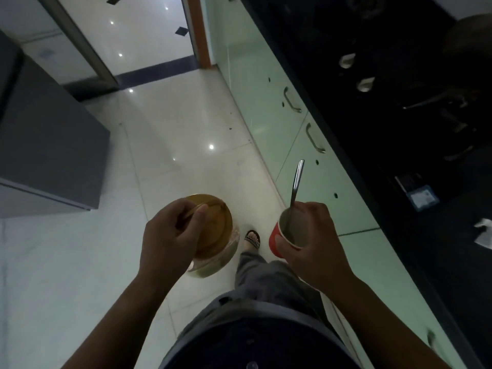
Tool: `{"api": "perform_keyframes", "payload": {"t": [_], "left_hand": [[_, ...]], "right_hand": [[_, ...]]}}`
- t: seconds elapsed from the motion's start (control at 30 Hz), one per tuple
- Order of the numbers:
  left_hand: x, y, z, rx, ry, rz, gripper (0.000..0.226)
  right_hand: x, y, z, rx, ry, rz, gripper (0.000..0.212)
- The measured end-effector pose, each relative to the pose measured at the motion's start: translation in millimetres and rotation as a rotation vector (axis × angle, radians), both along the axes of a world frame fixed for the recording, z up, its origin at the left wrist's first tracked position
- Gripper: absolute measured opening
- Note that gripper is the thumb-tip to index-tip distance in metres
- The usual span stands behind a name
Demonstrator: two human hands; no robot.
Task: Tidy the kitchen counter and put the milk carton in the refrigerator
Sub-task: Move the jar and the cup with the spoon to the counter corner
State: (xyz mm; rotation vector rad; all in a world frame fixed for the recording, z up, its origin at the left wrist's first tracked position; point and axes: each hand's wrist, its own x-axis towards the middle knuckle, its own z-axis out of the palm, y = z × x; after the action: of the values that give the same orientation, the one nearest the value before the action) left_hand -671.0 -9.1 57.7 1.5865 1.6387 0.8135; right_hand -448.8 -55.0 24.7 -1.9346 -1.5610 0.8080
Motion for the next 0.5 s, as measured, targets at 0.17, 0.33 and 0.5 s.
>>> {"api": "perform_keyframes", "payload": {"t": [0.17, 0.33, 0.5], "left_hand": [[-11, 87, 9, -0.012, -0.009, -0.027, 0.023], [-21, 165, 13, -0.033, -0.038, -0.022, 0.015], [-43, 267, 8, 0.010, -0.035, 0.059, 0.021]], "right_hand": [[-4, 110, 9, 0.014, -0.053, 0.077, 0.060], [-25, 210, 24, 0.053, -0.061, 0.172, 0.062], [-58, 294, 22, 0.059, -0.018, 0.216, 0.061]]}}
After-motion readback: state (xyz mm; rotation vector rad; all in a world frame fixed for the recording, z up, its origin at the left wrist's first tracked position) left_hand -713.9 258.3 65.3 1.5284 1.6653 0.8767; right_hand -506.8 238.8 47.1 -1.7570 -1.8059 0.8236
